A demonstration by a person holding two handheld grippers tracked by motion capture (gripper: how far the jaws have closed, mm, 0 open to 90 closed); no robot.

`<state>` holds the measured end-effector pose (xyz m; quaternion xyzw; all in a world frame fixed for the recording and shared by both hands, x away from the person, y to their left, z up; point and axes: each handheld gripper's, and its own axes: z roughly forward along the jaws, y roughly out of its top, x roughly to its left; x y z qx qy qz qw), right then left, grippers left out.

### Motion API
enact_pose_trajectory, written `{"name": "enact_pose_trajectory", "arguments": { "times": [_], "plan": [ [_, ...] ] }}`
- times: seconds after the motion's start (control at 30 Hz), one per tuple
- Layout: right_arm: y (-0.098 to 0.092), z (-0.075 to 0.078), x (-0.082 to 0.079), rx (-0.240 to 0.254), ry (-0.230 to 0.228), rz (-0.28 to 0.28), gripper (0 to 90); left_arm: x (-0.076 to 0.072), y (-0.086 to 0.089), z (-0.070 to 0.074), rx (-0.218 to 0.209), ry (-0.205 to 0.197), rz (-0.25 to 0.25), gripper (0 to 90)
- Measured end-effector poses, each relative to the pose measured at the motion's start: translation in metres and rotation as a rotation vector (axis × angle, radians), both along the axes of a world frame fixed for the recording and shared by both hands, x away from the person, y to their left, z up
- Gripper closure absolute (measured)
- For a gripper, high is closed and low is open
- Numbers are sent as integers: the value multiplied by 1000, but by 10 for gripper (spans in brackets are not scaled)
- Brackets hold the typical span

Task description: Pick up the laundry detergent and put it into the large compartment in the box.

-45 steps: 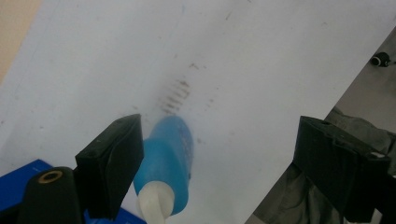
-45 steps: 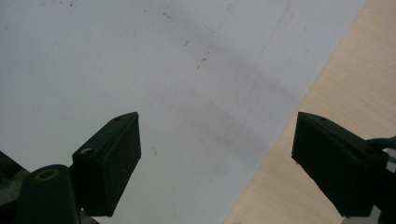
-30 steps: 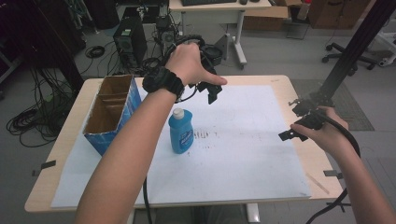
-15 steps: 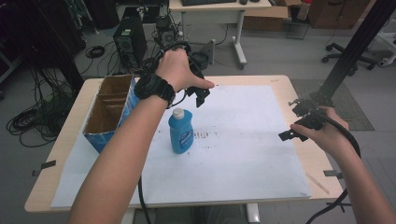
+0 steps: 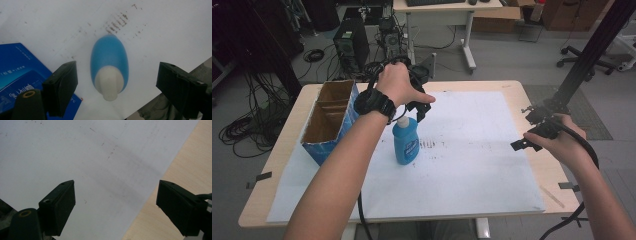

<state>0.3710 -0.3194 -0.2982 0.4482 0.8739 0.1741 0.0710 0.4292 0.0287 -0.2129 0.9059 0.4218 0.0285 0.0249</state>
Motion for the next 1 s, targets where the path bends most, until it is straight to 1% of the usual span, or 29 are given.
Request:
{"name": "enact_pose_trajectory", "arguments": {
  "times": [0.1, 0.17, 0.23, 0.4, 0.5, 0.53, 0.57, 0.6, 0.67, 0.7, 0.73, 0.9, 0.97, 1.0],
  "plan": [
    [0, -1, 0, -1, -1, 1, 157, 0, 1, -5, 8, 10, -2, 176],
    [0, -1, 0, 0, 0, 1, 157, 0, 1, -6, 6, 8, 3, 176],
    [0, -1, 0, 0, 0, 1, 157, 0, 1, -11, 16, 10, 5, 175],
    [0, 0, -1, 0, 0, 1, 157, 0, 2, -17, 17, 19, 3, 176],
    [0, 0, -1, 0, -1, 0, 157, -1, 4, -25, 24, 31, 3, 176],
    [0, 0, -1, 0, -1, 0, 157, -1, 4, -25, 24, 31, 3, 176],
    [-1, 1, -2, -1, -2, 1, 157, -1, 5, -29, 25, 36, 5, 176],
    [-1, 1, -2, 0, -2, -1, 157, -1, 5, -29, 25, 36, 5, 176],
    [-1, 0, -2, 1, -3, -1, 157, -1, 6, -36, 33, 46, 4, 177],
    [-1, 0, -2, 1, -2, 0, 157, -1, 6, -36, 33, 46, 4, 177],
    [-1, 0, -2, -1, -2, 0, 157, -1, 6, -40, 37, 48, 6, 177],
    [-1, -1, -3, 1, -1, 1, 157, -2, 7, -48, 46, 50, 7, 179],
    [-1, -1, -3, 2, -1, 2, 157, -2, 6, -49, 48, 48, 6, 183],
    [-1, -1, -3, 1, -2, 3, 157, -2, 6, -51, 58, 46, 7, 183]
  ]
}}
